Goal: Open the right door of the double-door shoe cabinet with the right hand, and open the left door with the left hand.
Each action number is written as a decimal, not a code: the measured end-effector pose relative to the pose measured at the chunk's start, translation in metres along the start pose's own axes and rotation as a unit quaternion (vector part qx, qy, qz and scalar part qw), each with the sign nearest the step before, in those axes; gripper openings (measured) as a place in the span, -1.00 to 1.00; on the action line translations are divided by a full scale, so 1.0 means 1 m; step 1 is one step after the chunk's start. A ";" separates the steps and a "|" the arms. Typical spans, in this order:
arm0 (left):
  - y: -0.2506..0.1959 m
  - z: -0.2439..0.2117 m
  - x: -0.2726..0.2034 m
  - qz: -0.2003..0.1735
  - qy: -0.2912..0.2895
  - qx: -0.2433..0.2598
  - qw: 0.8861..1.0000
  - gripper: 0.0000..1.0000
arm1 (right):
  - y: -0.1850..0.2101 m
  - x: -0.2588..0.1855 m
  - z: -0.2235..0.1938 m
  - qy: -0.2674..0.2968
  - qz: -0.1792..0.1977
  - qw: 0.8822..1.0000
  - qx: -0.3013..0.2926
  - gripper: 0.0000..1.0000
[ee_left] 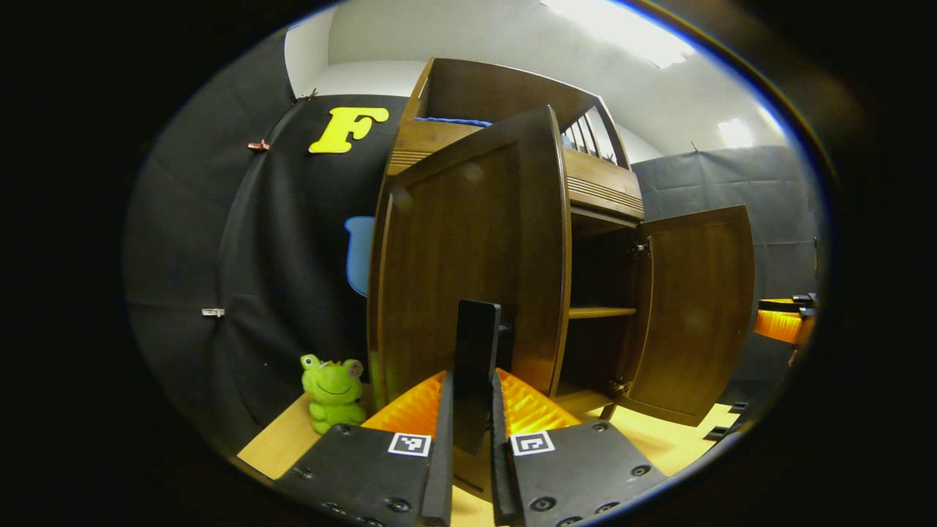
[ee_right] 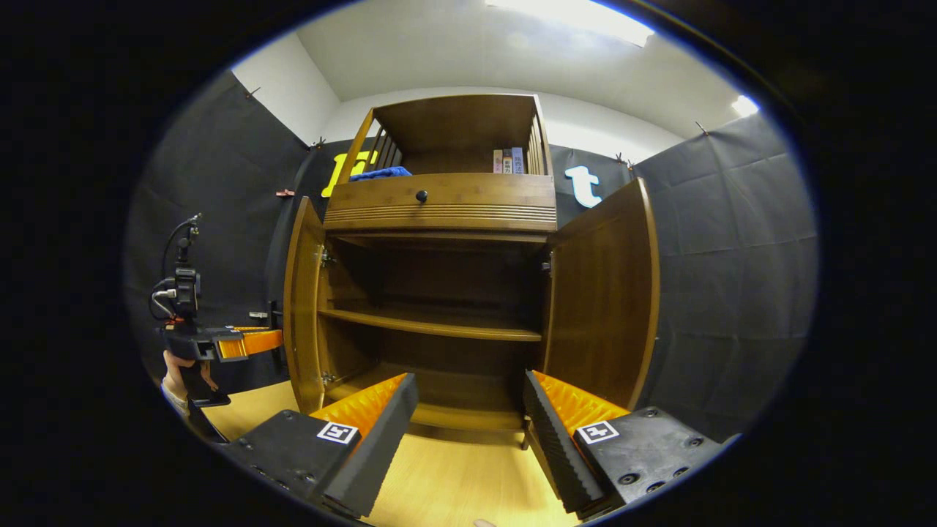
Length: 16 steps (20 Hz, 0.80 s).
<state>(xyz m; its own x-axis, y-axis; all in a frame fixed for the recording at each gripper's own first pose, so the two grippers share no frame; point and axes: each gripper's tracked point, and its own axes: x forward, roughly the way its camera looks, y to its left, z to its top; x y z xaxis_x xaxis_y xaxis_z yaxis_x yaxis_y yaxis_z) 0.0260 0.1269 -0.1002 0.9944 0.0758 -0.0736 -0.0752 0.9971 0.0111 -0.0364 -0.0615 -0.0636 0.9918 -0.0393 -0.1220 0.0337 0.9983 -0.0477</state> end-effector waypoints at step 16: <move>0.084 0.009 -0.041 0.107 -0.010 0.026 0.994 -0.89 | 0.052 0.013 -0.006 -0.004 0.053 0.999 0.009 0.85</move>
<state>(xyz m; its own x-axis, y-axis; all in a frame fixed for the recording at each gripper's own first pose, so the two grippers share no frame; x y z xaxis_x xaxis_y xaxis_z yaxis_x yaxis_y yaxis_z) -0.0201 0.2080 -0.0876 0.9575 0.2849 -0.0442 -0.2812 0.9567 0.0757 -0.0223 -0.0106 -0.0734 0.9908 0.0669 -0.1179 -0.0694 0.9974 -0.0172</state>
